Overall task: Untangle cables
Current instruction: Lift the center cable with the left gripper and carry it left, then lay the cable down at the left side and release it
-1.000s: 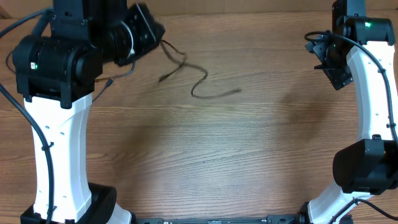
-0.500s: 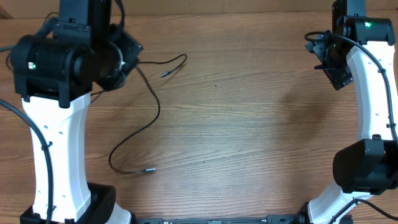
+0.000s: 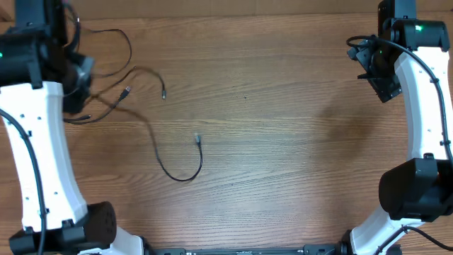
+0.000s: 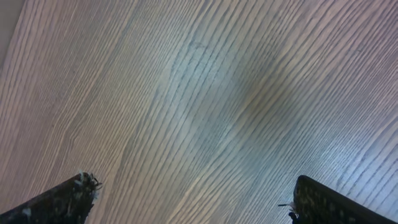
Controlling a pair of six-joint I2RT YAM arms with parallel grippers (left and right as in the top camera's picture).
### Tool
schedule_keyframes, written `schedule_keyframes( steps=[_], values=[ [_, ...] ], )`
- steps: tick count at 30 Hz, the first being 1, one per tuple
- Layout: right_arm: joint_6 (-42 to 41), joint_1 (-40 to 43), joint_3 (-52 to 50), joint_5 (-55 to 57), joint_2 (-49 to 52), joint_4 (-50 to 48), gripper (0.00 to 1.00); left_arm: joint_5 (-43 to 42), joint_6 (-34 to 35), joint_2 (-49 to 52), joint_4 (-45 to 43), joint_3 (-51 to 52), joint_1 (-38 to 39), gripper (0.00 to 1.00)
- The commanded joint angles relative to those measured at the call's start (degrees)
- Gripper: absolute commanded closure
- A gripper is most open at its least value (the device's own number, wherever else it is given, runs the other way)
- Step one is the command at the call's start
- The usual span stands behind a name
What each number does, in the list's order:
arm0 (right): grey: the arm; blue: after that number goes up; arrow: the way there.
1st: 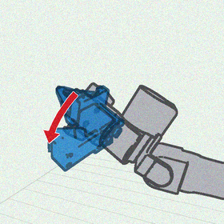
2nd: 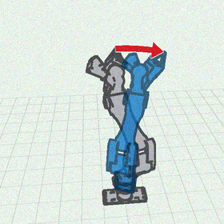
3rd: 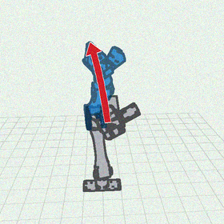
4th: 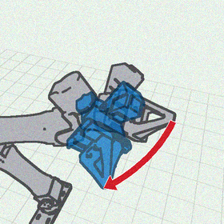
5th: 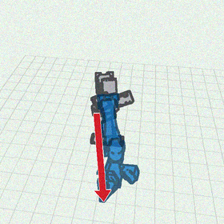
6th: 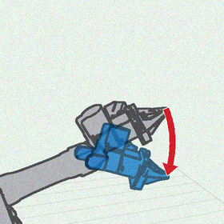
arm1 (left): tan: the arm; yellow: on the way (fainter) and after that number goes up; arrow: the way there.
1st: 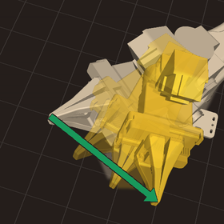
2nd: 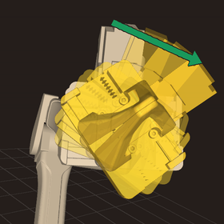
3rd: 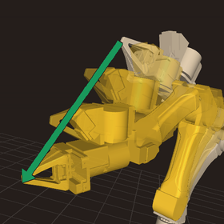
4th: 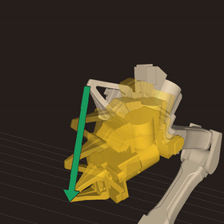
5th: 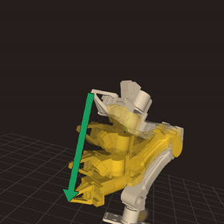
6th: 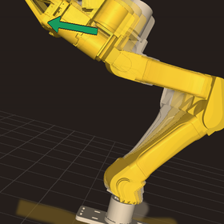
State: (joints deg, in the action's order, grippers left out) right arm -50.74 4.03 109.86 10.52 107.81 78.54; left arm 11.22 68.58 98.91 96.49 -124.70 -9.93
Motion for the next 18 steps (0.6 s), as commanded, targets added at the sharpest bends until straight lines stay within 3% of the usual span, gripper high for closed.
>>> schedule_keyframes(
  steps=[1,7,11,14,18],
  values=[
    [0.2,0.0,0.3,0.6,-0.4,-0.2,0.0,7.6,5.7,0.2,0.0,5.0,-6.1,0.96],
    [0.2,0.0,0.3,0.6,-0.4,-0.2,0.0,15.4,6.0,0.2,-8.7,13.5,-16.1,0.96],
    [0.2,0.0,0.3,0.6,-0.4,-0.2,0.0,19.1,1.1,0.4,-17.8,18.6,-20.0,0.96],
    [0.2,0.0,0.3,0.6,-0.4,-0.2,0.0,19.4,-5.4,0.5,-25.6,21.9,-21.3,0.95],
    [0.2,0.0,0.3,0.6,-0.4,-0.2,0.0,19.4,-22.6,1.2,-40.6,27.5,-21.5,0.96]
  ],
)
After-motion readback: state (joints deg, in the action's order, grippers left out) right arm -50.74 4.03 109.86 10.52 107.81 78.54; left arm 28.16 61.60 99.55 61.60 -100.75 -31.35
